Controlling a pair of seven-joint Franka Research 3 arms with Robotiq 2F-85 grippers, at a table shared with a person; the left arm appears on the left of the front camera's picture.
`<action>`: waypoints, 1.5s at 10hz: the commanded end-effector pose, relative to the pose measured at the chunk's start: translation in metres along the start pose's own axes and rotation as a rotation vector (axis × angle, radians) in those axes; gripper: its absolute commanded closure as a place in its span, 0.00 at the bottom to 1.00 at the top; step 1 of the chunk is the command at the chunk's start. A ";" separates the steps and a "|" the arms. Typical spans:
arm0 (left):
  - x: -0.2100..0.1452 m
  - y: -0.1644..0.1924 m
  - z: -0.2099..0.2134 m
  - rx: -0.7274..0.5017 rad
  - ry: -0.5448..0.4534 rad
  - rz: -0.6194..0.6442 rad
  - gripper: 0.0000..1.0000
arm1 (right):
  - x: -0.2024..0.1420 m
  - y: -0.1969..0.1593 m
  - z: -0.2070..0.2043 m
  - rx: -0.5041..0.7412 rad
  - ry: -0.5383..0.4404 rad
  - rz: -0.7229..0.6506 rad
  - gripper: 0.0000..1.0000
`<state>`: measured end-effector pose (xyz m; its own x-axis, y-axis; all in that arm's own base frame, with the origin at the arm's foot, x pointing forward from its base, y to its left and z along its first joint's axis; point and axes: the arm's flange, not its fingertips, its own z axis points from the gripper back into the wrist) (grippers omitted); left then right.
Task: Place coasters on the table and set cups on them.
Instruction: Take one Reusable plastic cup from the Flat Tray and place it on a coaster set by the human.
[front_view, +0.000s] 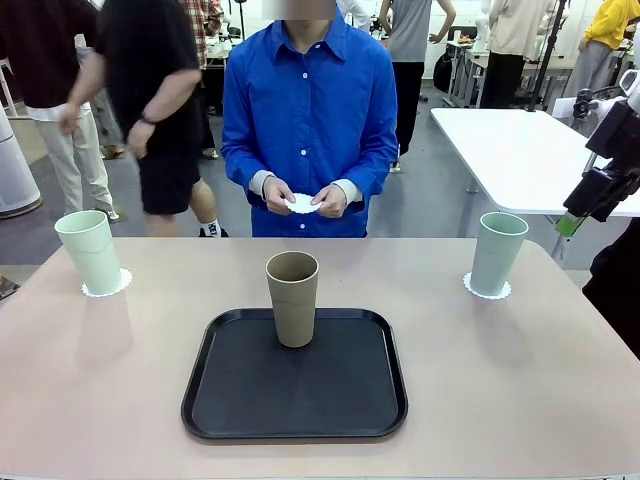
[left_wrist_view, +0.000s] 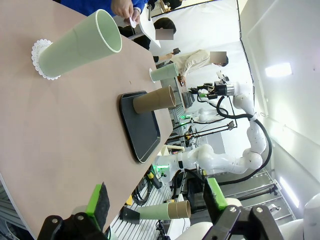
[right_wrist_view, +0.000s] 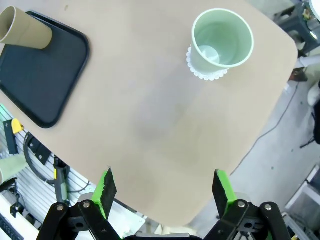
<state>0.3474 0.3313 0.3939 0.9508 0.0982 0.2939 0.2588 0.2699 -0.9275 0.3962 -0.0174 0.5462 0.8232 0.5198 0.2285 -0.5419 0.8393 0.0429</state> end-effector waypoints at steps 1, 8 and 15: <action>-0.003 -0.002 0.001 -0.001 0.002 -0.011 0.00 | -0.022 -0.019 0.008 0.084 -0.031 -0.123 0.00; -0.003 -0.002 0.001 -0.001 0.002 -0.011 0.00 | -0.113 -0.204 -0.072 1.118 -0.405 -0.387 0.00; -0.003 -0.002 0.001 -0.001 0.002 -0.011 0.00 | -0.179 -0.225 -0.125 1.181 -0.475 -0.553 0.00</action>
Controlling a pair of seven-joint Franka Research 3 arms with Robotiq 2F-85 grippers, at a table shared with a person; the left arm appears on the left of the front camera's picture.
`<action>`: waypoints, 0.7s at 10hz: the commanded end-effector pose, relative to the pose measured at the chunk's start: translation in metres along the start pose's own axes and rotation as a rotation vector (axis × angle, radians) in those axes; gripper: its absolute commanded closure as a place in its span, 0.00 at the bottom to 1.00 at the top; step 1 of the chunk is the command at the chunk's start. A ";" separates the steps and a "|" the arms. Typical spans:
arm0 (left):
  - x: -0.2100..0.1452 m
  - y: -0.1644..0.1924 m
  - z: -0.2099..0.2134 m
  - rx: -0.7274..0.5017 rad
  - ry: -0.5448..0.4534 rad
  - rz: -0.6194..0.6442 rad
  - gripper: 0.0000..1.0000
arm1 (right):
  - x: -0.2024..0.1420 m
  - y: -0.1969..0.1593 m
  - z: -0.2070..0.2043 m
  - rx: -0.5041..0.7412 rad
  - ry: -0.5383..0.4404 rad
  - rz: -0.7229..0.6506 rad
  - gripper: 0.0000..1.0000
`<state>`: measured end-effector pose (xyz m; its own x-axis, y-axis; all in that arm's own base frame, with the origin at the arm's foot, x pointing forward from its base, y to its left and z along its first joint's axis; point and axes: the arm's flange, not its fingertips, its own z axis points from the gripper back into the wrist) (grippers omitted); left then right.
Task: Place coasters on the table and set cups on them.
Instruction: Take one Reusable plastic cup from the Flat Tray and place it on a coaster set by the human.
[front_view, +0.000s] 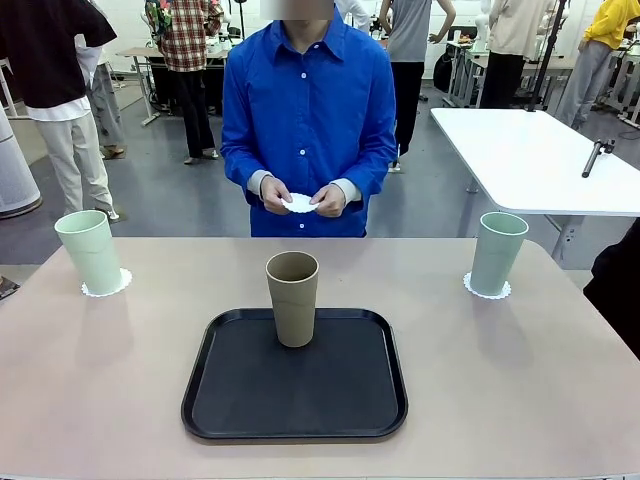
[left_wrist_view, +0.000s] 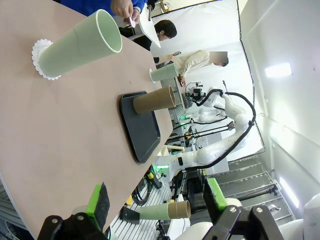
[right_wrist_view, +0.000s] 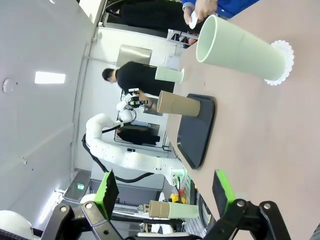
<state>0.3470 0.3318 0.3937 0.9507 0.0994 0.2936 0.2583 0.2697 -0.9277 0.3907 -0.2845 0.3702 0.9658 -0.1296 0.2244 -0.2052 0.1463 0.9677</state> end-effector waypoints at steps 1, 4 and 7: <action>-0.003 -0.002 0.001 -0.001 0.003 -0.012 0.00 | 0.003 0.006 -0.005 -0.046 0.006 -0.002 0.00; -0.003 -0.002 0.001 -0.001 0.003 -0.012 0.00 | 0.000 0.000 0.000 0.000 0.000 0.000 0.00; -0.003 -0.002 0.001 -0.001 0.003 -0.012 0.00 | 0.000 0.000 0.000 0.000 0.000 0.000 0.00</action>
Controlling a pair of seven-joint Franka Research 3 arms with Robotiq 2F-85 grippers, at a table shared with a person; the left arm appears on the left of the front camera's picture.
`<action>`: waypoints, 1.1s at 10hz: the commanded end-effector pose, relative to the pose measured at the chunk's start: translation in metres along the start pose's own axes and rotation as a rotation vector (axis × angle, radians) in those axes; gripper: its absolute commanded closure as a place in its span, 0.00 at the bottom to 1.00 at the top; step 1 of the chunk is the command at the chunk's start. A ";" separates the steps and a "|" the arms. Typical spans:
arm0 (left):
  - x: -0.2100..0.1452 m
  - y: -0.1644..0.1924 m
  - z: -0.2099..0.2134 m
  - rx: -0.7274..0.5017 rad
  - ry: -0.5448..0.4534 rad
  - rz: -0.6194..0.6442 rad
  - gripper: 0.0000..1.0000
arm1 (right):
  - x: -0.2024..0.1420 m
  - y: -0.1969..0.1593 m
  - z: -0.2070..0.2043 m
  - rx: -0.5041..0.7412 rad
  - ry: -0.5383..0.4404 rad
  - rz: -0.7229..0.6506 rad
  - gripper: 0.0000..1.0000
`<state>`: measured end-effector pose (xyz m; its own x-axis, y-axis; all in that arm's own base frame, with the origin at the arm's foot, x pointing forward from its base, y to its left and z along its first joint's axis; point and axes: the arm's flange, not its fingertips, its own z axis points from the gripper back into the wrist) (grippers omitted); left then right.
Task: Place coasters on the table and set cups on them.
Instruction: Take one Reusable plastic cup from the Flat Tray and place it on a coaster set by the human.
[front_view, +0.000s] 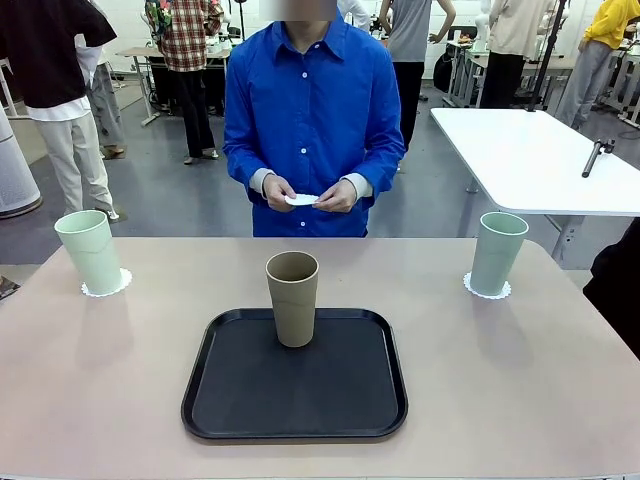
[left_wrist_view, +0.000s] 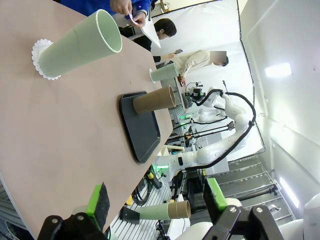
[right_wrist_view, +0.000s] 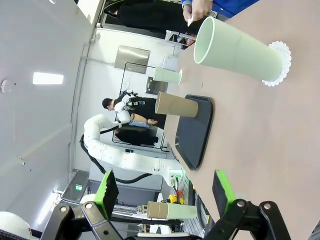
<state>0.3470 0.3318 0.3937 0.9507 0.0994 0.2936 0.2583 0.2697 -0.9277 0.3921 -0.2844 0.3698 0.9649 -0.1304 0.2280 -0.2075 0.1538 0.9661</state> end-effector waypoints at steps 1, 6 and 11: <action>-0.003 -0.002 0.001 -0.001 0.003 -0.012 0.00 | -0.001 0.001 0.000 0.007 0.001 -0.004 0.00; -0.003 -0.002 0.001 -0.001 0.003 -0.012 0.00 | -0.001 0.001 0.000 0.007 0.001 -0.004 0.00; -0.003 -0.002 0.001 -0.001 0.003 -0.012 0.00 | -0.001 0.001 0.000 0.007 0.001 -0.004 0.00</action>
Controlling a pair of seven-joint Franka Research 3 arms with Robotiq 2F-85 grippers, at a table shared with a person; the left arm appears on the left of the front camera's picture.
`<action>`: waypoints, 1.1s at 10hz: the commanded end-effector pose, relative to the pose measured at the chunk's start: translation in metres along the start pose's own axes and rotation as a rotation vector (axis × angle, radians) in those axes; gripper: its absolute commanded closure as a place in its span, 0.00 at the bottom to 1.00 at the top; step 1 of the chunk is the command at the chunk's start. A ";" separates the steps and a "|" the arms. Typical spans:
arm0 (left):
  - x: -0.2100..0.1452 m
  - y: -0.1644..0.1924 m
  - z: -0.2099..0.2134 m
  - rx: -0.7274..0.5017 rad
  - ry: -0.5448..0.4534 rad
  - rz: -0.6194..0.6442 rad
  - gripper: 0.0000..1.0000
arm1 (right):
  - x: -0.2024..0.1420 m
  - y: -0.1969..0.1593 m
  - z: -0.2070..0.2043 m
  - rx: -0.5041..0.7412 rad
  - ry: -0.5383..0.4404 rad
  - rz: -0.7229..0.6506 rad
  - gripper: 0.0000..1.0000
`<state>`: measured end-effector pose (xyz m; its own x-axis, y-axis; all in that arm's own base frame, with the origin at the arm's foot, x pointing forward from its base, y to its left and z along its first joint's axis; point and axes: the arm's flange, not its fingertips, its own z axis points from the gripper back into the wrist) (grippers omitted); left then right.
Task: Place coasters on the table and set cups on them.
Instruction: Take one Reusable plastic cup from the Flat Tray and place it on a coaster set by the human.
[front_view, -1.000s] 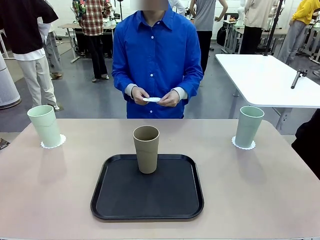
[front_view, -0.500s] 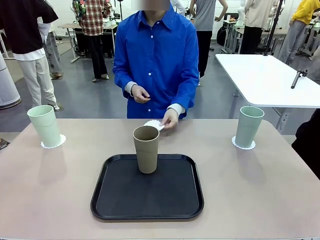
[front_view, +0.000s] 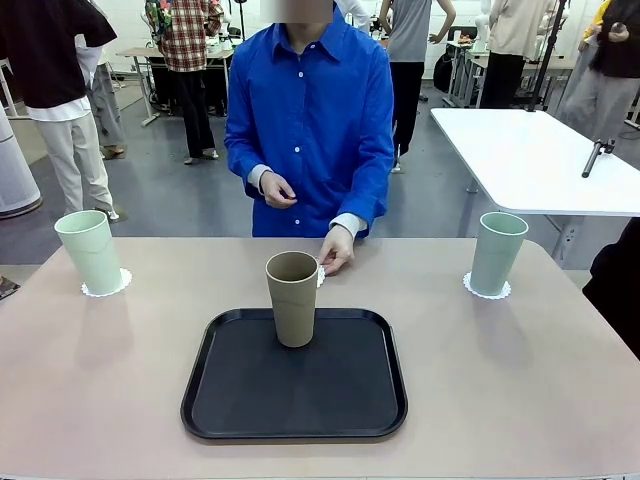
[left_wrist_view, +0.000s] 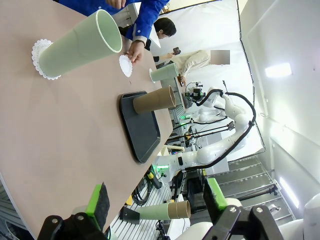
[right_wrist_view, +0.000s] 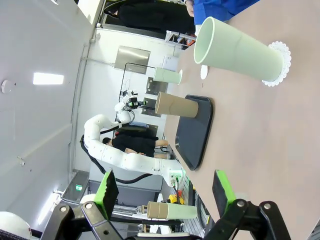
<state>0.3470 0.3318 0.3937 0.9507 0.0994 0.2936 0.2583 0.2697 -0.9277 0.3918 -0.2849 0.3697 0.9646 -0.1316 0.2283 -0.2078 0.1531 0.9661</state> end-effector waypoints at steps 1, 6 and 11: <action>-0.003 -0.002 0.001 -0.001 0.003 -0.012 0.00 | -0.001 0.001 0.000 0.006 0.003 -0.004 0.00; -0.003 -0.002 0.001 -0.001 0.003 -0.012 0.00 | -0.001 0.001 0.000 0.006 0.003 -0.004 0.00; -0.003 -0.002 0.001 -0.001 0.003 -0.012 0.00 | -0.001 0.001 0.000 0.006 0.003 -0.004 0.00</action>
<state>0.3470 0.3318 0.3937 0.9507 0.0994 0.2936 0.2583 0.2697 -0.9277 0.3918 -0.2848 0.3697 0.9647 -0.1315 0.2283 -0.2078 0.1530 0.9661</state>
